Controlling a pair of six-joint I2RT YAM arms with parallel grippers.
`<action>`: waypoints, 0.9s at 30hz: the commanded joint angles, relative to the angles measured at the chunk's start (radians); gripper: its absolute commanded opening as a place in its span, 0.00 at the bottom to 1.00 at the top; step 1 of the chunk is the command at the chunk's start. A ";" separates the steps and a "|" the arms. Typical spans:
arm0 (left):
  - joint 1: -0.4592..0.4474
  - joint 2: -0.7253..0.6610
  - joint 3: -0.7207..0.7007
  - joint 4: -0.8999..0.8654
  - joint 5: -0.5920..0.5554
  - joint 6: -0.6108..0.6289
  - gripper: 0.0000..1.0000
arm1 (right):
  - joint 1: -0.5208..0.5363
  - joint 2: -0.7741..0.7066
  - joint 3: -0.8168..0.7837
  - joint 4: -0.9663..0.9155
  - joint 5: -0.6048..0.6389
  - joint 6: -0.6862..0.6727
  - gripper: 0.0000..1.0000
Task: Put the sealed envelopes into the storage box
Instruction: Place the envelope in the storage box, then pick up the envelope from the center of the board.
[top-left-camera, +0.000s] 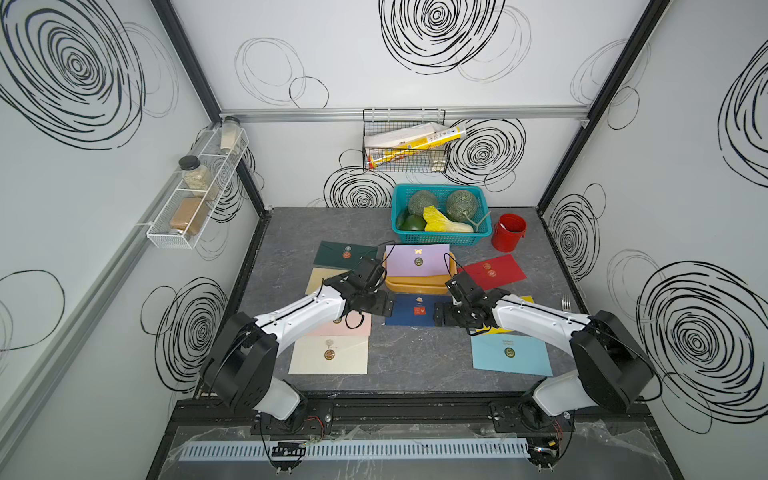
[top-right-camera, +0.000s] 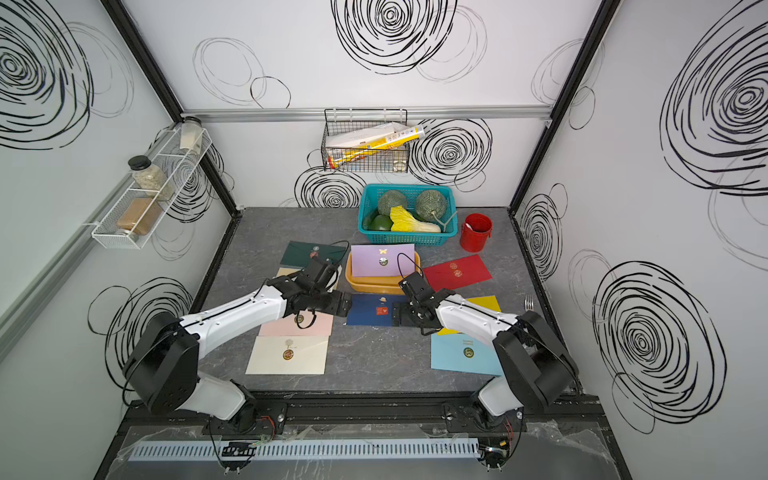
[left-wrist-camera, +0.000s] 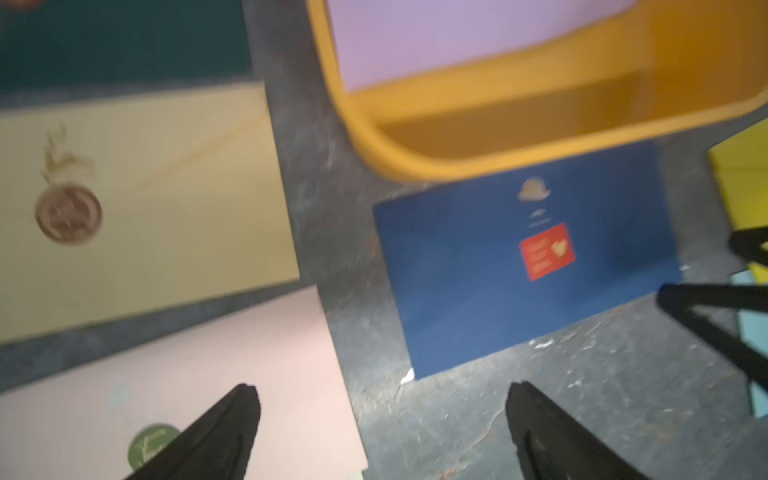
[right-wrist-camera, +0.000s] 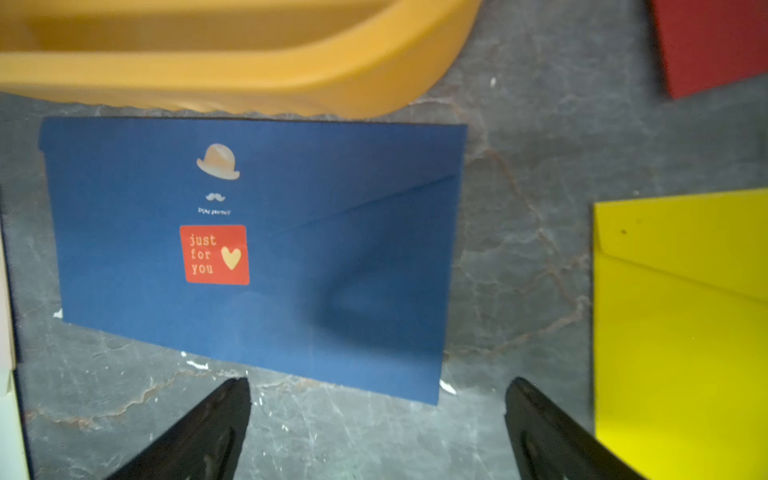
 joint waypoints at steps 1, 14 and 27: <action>0.010 0.013 -0.026 0.151 -0.013 -0.112 0.99 | 0.002 0.065 0.045 0.027 -0.010 -0.010 1.00; 0.004 0.196 -0.025 0.308 0.200 -0.142 0.97 | -0.001 0.159 0.068 0.062 -0.029 -0.011 1.00; -0.003 0.253 -0.080 0.416 0.371 -0.174 0.98 | -0.007 0.128 -0.015 0.186 -0.173 -0.022 1.00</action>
